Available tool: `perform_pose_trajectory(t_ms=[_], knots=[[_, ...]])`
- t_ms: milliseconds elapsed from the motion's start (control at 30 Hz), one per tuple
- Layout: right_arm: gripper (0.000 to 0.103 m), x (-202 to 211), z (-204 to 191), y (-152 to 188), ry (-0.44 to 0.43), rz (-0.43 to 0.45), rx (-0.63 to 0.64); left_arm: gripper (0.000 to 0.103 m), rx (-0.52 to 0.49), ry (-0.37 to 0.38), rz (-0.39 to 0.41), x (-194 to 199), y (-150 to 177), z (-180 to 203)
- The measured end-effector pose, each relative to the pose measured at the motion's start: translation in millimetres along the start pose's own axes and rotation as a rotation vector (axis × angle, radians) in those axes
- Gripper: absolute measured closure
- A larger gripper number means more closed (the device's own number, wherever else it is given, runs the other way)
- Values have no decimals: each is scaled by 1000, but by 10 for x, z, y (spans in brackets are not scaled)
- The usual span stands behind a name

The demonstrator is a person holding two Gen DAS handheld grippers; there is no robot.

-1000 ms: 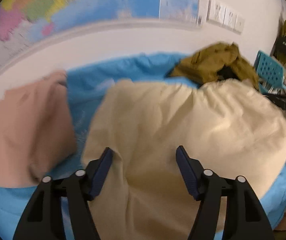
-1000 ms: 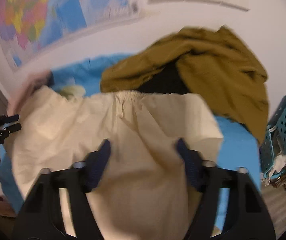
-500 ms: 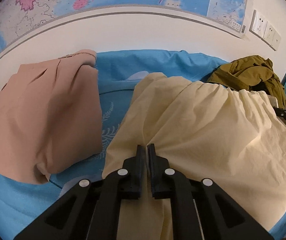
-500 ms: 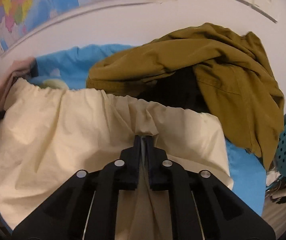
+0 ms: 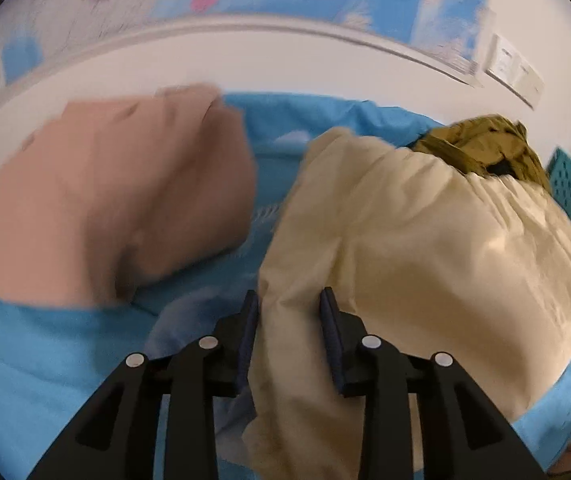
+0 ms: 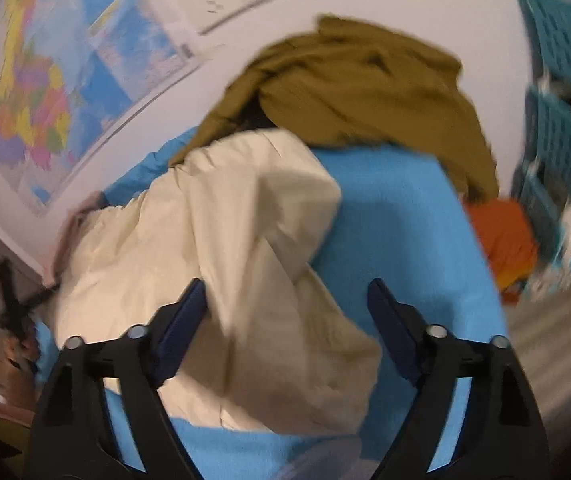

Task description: Fold large clothes

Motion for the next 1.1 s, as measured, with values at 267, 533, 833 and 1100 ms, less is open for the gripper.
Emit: perform_pose_trajectory(t_ms=[267, 533, 833, 1100], knots=[[92, 150, -288, -433, -29, 104, 44, 76, 45, -51, -10, -134, -25, -51], [18, 310, 85, -87, -21, 111, -62, 55, 107, 98, 33, 202, 109, -221], [79, 216, 111, 154, -75, 61, -106, 49, 79, 162, 13, 323, 467, -224], [82, 102, 257, -119, 46, 43, -91, 68, 88, 127, -12, 205, 509, -136]])
Point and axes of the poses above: each gripper's, at about its wrist camera, not at the fingertips, and x roughly against the way its jaws point, z to its right, y to its underside, the point moved 7 cm from there along -x, roughly the way its jaws point, and after that the axes turned 2 degrees about x, right-handed, at the moved point
